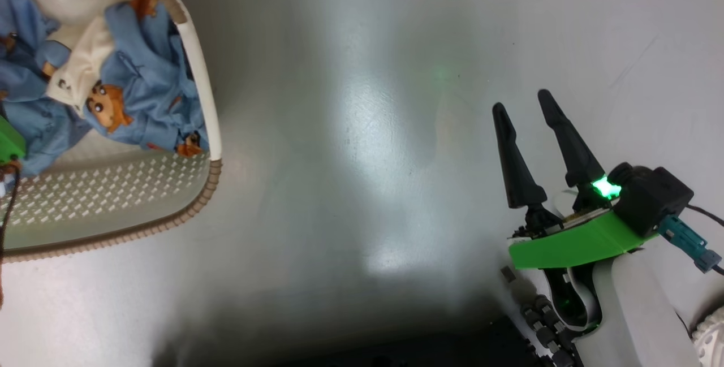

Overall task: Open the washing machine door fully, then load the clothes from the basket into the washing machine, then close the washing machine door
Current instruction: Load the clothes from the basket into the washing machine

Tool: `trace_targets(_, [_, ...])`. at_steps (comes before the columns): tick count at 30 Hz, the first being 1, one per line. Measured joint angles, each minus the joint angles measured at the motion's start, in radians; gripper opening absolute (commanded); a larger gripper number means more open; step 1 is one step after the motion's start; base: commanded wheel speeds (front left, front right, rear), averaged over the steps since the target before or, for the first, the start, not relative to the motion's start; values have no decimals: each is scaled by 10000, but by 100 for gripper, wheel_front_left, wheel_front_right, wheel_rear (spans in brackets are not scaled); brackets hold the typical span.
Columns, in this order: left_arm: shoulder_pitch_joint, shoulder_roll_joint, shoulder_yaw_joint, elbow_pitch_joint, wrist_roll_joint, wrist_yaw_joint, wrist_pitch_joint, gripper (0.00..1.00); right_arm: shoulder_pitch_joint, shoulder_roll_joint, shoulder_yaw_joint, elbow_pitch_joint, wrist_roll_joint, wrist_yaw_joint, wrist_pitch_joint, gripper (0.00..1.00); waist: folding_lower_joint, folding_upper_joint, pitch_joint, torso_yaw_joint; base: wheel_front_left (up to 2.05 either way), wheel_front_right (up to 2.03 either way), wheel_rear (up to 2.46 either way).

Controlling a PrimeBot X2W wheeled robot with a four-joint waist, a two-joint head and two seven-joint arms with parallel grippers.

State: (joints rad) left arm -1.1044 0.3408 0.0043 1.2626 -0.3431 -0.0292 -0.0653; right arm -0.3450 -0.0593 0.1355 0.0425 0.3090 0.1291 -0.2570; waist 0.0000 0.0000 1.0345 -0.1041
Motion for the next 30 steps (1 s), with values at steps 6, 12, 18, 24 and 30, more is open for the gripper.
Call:
trace_targets(6, [-128,86,-31,113,-92,136,541,61,-125,8,107,-71,19,0,0,100,0,0,185,-170,0,0,0])
trace_targets(12, [-167,71,-10,174,-274,153,583,0,-125,8,111,-107,23,0,0,100,0,0,280,-300,0,0,0])
trace_targets(18, [-174,-23,-56,192,-353,-169,-136,0,-134,12,88,-117,100,0,0,100,0,0,69,-305,0,0,0])
trace_targets(24, [260,-288,-240,194,-355,-520,-1034,0,-200,12,-15,-79,102,0,0,100,0,0,-391,-216,0,0,0])
trace_targets(30, [939,-504,-355,-58,-437,-740,-1749,0,-248,12,-142,102,54,0,0,100,0,0,-1073,-62,0,0,0])
